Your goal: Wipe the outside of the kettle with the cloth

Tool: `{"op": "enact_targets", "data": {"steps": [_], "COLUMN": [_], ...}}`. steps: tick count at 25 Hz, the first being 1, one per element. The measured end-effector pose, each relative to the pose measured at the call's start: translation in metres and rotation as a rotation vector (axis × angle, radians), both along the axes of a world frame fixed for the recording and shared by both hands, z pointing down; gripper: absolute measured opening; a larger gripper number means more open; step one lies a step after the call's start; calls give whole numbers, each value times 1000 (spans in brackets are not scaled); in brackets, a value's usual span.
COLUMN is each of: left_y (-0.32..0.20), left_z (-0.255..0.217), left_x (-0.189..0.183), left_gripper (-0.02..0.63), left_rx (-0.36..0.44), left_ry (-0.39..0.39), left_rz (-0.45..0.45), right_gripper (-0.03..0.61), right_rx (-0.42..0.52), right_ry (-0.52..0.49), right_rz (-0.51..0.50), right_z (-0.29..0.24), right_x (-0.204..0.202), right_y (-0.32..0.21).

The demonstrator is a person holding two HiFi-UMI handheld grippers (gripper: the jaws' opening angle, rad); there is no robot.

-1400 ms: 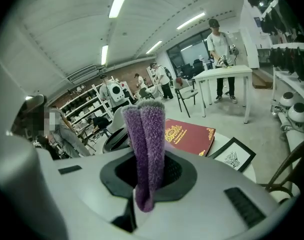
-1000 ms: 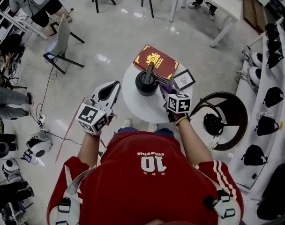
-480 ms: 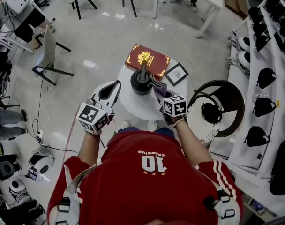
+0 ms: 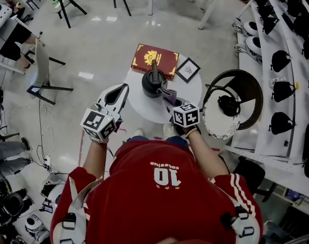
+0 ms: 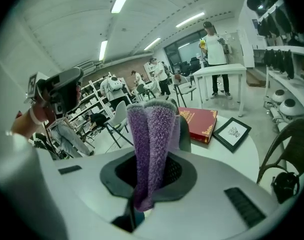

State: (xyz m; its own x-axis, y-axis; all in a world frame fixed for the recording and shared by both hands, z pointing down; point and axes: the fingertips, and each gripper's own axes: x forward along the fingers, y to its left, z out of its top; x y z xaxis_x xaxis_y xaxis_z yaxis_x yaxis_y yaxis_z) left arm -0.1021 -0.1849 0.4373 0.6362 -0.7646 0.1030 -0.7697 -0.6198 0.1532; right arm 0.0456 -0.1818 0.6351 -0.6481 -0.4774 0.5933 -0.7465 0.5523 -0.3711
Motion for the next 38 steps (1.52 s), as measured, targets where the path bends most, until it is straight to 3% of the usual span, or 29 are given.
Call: {"op": "enact_targets", "data": {"steps": [9, 18, 38], "left_y": [14, 19, 17], "left_z": [3, 7, 1], "left_x": [-34, -70, -144], "left_gripper": [6, 6, 6], "left_rx": [-5, 6, 9], "left_ry": [2, 7, 25], "left_rz": [77, 99, -12], "right_gripper": [48, 48, 48], "right_rx": [6, 17, 76], "right_ry": [-12, -22, -65], "right_rz": [87, 105, 69], "right_z": [0, -2, -35], "right_x": [-38, -78, -132], "right_y": [16, 23, -18]}}
